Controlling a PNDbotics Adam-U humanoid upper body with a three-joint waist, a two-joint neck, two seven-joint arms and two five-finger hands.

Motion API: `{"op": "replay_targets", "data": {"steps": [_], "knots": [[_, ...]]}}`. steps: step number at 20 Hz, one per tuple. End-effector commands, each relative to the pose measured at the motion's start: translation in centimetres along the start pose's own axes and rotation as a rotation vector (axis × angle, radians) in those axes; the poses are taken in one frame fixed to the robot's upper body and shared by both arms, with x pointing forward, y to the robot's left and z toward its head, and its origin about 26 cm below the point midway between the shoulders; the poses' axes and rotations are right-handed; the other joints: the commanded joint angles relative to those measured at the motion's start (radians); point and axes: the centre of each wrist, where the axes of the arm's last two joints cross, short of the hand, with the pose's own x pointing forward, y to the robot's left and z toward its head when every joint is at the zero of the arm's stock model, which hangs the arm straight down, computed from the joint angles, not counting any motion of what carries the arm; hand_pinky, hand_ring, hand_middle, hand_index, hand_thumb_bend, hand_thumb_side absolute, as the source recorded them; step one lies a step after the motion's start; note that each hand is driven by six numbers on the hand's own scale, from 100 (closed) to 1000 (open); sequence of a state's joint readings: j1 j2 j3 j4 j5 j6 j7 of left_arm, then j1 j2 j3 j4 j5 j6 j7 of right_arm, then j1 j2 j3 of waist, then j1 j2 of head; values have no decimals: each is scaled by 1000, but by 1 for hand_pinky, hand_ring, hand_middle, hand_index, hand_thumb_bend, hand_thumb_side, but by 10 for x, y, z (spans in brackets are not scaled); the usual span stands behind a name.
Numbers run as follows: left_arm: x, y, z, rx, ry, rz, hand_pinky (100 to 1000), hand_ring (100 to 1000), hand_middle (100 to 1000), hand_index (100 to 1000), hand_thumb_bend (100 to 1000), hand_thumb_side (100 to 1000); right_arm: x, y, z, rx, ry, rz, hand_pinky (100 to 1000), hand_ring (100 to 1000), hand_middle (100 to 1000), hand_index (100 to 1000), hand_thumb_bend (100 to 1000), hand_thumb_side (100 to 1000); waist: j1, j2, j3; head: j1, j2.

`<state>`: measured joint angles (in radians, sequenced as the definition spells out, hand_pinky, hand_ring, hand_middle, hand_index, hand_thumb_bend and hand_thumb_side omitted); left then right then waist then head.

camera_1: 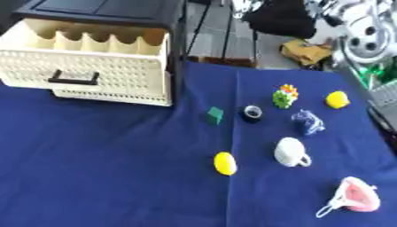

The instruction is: Pick up objects from table and place into drawer.

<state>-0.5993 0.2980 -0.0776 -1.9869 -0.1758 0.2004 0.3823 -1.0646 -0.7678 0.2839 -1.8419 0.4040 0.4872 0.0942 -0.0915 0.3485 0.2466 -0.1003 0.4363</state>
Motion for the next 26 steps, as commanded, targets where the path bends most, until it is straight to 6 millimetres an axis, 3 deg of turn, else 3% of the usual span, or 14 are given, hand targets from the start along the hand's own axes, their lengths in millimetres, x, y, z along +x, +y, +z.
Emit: {"op": "replay_targets", "data": {"steps": [1,9,14,26], "knots": [[7,0,-4,-9,-32,13,474,627,756,887,100,1000,-5,-4,-12,-41,3,16,476,453,193,297,100,343,1,-16,13,-28,-23],[12,-1,-8,-10,-70,15,471,625,756,886,100,1000,-18,3,-36,-86,18,11,478,450,190,290,100,354,-34,33,92,-112,-53],[14,0,-11,1,-98,15,470,623,755,885,100,1000,-24,3,-47,-125,17,27,477,449,191,287,100,358,-58,66,140,-162,-89],[17,0,-14,15,-134,3,462,619,754,884,100,1000,-43,-14,-58,-226,13,-22,482,449,193,284,100,393,-114,127,229,-221,-160]]}}
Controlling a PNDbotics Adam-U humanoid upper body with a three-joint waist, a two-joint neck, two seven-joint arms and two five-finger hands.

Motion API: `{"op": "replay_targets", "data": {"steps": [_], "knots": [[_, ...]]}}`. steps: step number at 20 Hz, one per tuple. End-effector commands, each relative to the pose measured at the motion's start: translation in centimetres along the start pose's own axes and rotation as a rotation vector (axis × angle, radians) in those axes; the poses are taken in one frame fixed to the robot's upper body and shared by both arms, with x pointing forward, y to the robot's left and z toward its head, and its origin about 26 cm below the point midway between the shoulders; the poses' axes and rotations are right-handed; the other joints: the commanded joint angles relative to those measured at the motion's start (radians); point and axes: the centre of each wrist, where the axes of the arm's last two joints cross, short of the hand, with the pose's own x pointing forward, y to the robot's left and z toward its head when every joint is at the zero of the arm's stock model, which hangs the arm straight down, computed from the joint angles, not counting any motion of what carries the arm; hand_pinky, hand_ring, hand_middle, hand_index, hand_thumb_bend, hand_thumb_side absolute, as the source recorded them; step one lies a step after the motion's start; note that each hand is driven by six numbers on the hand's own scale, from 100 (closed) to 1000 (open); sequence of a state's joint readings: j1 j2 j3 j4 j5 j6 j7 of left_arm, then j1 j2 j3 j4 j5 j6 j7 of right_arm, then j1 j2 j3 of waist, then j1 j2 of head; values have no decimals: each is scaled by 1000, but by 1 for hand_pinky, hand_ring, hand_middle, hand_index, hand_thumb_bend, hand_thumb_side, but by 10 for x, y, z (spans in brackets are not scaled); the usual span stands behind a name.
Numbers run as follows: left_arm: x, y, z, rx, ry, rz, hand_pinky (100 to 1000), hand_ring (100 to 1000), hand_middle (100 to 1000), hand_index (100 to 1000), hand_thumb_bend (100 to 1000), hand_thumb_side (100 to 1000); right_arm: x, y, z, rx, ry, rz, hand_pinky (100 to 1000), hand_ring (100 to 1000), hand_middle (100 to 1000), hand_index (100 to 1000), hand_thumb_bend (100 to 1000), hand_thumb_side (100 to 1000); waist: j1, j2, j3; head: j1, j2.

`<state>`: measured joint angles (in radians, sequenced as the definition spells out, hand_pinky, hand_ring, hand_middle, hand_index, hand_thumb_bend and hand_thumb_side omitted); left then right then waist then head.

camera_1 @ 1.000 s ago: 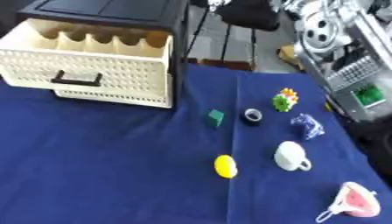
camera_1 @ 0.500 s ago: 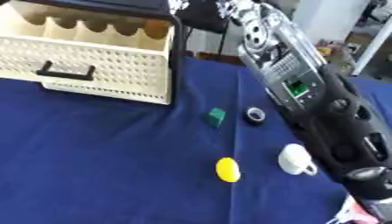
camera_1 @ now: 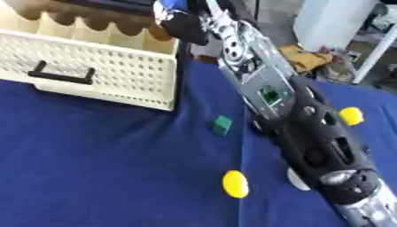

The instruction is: Pick up objects from table and place into drawer.

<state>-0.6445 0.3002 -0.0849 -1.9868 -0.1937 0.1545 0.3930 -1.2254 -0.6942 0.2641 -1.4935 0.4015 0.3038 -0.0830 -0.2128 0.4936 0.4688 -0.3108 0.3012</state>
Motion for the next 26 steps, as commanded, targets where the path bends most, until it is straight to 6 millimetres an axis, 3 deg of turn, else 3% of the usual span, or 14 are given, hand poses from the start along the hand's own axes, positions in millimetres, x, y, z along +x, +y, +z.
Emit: {"op": "replay_targets", "data": {"steps": [1,5,9,10,13,18,26], "knots": [[7,3,-5,4,-42,-14,461,618,754,883,100,1000,-4,-21,-7,-68,-5,-6,482,450,194,285,100,396,2,-14,15,-14,-30],[6,3,-4,7,-36,-16,458,616,753,880,100,1000,-8,-23,-11,-107,-4,-53,487,452,196,290,100,421,-10,5,40,-21,-51],[7,1,-5,3,-38,-10,457,616,753,880,100,1000,-5,-20,-12,-101,-45,-116,533,517,262,363,100,538,-13,16,36,-17,-42],[8,0,-5,2,-39,-8,457,616,753,881,100,1000,-5,-19,-12,-83,-54,-133,563,559,309,431,100,615,-13,17,35,-15,-41],[8,-1,-5,4,-38,-3,456,615,752,880,100,1000,-7,-18,-11,-35,-71,-176,573,570,317,442,100,657,-13,21,34,-11,-40],[9,-1,-6,9,-34,3,455,615,752,880,100,1000,-3,-15,-11,44,-133,-219,614,627,381,570,101,751,-13,27,32,-8,-31],[11,-5,-6,9,-29,20,449,614,752,878,100,1000,-1,-16,-16,73,-150,-288,591,605,343,515,100,712,-13,38,37,-16,-49]]}}
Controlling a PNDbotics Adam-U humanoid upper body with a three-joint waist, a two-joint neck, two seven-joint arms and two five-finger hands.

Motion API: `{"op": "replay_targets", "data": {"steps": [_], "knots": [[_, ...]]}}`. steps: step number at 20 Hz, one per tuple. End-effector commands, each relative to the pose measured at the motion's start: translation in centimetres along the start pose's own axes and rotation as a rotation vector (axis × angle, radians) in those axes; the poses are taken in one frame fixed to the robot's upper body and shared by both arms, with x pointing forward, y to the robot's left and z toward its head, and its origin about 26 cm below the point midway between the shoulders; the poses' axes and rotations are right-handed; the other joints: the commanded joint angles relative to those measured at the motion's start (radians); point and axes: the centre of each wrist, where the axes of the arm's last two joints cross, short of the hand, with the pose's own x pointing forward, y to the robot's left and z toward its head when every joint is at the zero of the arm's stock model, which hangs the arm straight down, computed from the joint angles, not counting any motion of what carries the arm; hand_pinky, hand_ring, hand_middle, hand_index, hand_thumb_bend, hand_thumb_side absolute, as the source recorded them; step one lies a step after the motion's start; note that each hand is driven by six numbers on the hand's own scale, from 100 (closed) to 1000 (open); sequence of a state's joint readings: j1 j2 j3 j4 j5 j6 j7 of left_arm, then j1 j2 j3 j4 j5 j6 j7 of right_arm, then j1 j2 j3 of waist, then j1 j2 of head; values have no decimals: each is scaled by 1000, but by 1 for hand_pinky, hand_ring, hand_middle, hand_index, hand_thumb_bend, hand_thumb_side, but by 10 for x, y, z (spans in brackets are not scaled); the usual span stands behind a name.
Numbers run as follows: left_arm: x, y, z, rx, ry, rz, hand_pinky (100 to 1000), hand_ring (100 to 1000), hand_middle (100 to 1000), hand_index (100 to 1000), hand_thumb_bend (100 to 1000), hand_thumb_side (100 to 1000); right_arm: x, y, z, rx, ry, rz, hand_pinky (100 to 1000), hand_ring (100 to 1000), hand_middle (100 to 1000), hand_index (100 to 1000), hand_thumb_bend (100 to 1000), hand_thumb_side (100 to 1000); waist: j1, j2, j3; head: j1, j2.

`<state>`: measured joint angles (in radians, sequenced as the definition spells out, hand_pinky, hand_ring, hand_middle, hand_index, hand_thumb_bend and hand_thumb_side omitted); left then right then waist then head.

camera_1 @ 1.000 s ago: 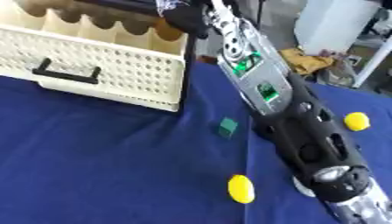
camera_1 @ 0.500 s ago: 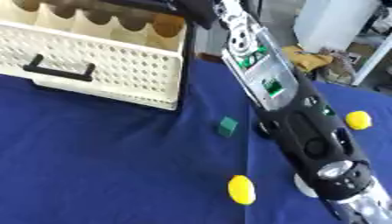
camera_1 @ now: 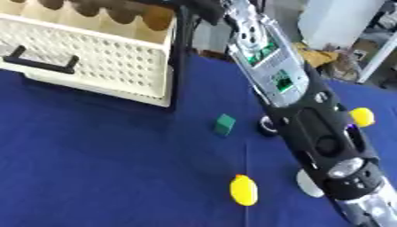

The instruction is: Pick up objects from table and place into drawer.

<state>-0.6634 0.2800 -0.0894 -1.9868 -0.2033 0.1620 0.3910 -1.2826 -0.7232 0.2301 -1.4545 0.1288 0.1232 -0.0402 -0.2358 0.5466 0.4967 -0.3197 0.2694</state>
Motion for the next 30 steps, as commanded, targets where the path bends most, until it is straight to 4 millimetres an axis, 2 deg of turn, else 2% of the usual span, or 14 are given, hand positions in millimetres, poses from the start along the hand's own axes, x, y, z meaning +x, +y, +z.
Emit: {"op": "replay_targets", "data": {"steps": [1,4,6,8,18,23,26,30], "knots": [[6,1,-3,8,-19,4,448,614,752,878,100,1000,1,11,-3,28,3,-34,588,604,341,513,100,706,10,-13,9,-9,-19],[4,2,-2,9,-9,-4,448,614,752,876,100,1000,4,9,-3,-22,-9,-5,545,561,312,472,100,630,10,-12,1,-3,-2],[4,2,-2,5,-8,-5,448,614,752,877,100,1000,4,8,-3,-54,-9,2,545,556,306,464,100,635,10,-14,-6,8,5],[4,2,-2,5,-7,-6,447,614,752,876,100,1000,6,6,-2,-69,-16,-2,525,531,273,422,100,602,10,-18,-14,20,6],[4,2,-1,1,4,-2,449,614,752,876,100,1000,14,7,-1,-83,-29,-28,503,504,237,378,100,570,10,-50,-22,13,-23],[5,0,-1,-2,4,13,449,614,752,876,100,1000,16,16,-4,-80,-23,-43,498,500,233,373,100,543,10,-60,-3,-146,-111],[5,0,-1,-2,7,18,448,614,752,875,100,1000,16,21,-5,-77,-23,-34,494,498,230,370,100,563,10,-59,2,-183,-134],[6,-2,-1,-8,7,26,449,615,752,875,100,1000,19,28,-10,-77,-24,-40,488,493,226,365,100,564,10,-60,4,-195,-143]]}}
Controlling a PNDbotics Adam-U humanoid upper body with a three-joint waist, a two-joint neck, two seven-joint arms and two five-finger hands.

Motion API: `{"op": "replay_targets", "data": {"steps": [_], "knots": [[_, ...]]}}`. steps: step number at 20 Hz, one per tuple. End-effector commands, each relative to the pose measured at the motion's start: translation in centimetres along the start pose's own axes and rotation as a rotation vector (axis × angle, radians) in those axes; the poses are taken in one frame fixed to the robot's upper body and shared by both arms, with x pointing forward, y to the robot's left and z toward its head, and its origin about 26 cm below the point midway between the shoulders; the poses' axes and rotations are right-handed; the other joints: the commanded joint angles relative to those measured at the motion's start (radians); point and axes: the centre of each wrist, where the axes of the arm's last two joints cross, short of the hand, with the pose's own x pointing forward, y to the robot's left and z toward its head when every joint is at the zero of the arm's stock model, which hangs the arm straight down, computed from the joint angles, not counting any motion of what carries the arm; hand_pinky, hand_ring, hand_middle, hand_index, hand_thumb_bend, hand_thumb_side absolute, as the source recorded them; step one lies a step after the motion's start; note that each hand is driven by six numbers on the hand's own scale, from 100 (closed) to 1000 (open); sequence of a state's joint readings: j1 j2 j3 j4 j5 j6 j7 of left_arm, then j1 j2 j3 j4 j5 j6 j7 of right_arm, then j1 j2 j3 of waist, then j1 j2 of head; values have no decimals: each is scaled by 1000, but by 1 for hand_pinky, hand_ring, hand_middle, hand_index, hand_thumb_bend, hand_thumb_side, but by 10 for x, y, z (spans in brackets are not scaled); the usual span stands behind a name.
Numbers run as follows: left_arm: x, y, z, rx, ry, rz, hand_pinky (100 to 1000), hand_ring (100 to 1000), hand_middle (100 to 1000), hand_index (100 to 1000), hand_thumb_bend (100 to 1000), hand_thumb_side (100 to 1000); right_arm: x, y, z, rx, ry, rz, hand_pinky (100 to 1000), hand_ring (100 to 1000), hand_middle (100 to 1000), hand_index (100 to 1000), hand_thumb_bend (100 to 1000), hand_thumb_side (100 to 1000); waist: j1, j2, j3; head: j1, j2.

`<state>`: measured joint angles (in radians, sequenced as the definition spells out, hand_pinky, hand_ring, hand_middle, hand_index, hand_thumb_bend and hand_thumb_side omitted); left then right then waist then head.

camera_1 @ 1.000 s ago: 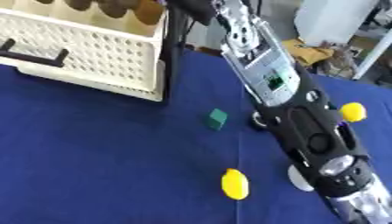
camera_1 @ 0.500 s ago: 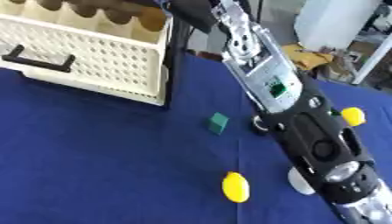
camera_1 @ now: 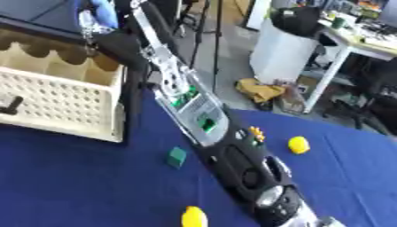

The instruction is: Pick up objects from table and place into drawer.

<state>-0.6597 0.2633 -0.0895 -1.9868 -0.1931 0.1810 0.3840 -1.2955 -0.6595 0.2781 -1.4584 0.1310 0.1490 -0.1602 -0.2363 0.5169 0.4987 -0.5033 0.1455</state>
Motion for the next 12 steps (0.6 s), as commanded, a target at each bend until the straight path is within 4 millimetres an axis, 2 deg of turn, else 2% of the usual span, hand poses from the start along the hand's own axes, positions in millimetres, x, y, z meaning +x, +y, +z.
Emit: {"op": "replay_targets", "data": {"steps": [1,7,12], "knots": [[6,0,-3,-5,-24,13,449,615,752,875,100,1000,7,2,-7,-5,-18,0,487,493,226,364,100,565,10,-31,4,-11,-19],[10,-6,-3,-26,-26,42,449,615,752,875,100,1000,16,22,-11,43,-41,-21,486,495,224,367,100,551,10,-33,22,-21,-14],[9,-7,-2,-33,-19,49,448,615,752,875,100,1000,20,33,-10,85,-75,12,504,530,256,405,100,596,10,-31,24,-28,-10]]}}
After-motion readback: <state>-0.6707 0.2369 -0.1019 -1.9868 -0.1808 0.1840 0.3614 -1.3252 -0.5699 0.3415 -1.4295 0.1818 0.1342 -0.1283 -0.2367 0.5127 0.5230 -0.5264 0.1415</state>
